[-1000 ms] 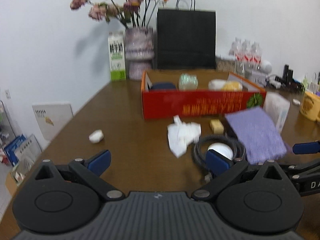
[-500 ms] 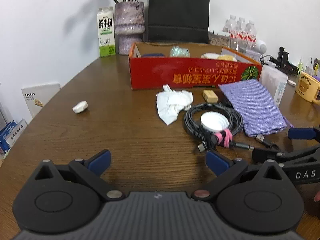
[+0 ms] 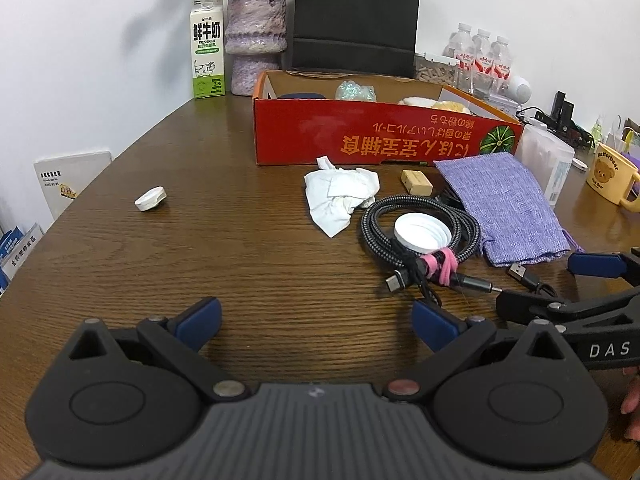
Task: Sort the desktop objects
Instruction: 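Grasp the short black USB cable with the right gripper, then grasp the coiled braided black cable with the left gripper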
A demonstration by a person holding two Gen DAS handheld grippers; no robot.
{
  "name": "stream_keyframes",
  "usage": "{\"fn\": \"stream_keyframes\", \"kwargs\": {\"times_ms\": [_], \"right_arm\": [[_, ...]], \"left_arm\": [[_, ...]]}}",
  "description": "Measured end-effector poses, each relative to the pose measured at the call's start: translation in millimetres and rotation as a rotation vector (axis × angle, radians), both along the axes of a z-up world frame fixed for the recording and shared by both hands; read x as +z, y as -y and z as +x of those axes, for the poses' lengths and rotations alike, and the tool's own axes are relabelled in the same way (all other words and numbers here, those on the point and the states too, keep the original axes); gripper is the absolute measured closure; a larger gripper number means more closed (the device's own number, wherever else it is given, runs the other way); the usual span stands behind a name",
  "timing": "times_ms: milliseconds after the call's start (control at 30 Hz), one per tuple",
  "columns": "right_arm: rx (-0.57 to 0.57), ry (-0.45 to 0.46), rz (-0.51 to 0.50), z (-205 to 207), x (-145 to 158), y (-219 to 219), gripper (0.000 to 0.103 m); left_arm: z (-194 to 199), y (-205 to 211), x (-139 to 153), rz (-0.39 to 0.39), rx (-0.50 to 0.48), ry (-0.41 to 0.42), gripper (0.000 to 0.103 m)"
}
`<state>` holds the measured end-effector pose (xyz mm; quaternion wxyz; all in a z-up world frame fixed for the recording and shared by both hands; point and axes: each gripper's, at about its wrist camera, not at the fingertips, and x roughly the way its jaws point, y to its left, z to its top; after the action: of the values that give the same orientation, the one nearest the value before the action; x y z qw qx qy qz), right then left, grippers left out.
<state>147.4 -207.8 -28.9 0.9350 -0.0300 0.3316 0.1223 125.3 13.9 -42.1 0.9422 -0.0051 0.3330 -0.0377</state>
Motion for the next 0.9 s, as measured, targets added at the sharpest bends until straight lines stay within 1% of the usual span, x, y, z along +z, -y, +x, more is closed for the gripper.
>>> {"fn": "stream_keyframes", "kwargs": {"times_ms": [100,233,300,333,367,400,467,500,567,700,900], "right_arm": [[0.001,0.000,-0.004,-0.7,0.2,-1.5,0.001],[-0.035,0.004,0.031,-3.7,2.4,3.8,0.010],[-0.042,0.011,0.022,-7.7,3.0,4.6,0.019],[-0.045,0.018,0.017,-10.0,3.2,4.2,0.027],[-0.045,0.024,0.014,-12.8,3.8,3.8,0.033],[-0.038,0.026,0.016,-14.4,3.9,3.9,0.035],[-0.016,0.031,0.029,-18.9,4.9,3.0,0.048],[-0.006,0.033,0.028,-20.8,5.3,1.7,0.052],[0.011,0.041,0.030,-23.6,5.5,0.6,0.072],[0.032,0.041,0.051,-26.6,6.6,0.1,0.074],[0.017,0.052,0.070,-28.4,9.3,5.5,0.074]], "left_arm": [[0.0,0.0,-0.2,0.001,-0.001,0.000,0.000],[-0.7,-1.2,-0.1,-0.004,0.000,0.003,0.000],[-1.4,-1.0,0.5,-0.002,0.004,0.006,0.000],[-2.0,-0.6,0.8,0.001,0.008,0.009,0.000],[-2.8,-0.5,1.2,0.003,0.010,0.014,0.000],[-3.9,0.1,1.9,0.005,0.010,0.022,0.000],[-5.9,2.1,2.8,0.006,0.001,0.031,0.000],[-6.3,2.6,3.0,0.007,-0.006,0.034,0.000],[-7.6,4.8,3.5,0.010,-0.017,0.038,0.000],[-9.9,7.4,4.1,0.014,-0.026,0.040,0.000],[-12.4,7.6,5.8,0.005,-0.026,0.042,0.000]]}}
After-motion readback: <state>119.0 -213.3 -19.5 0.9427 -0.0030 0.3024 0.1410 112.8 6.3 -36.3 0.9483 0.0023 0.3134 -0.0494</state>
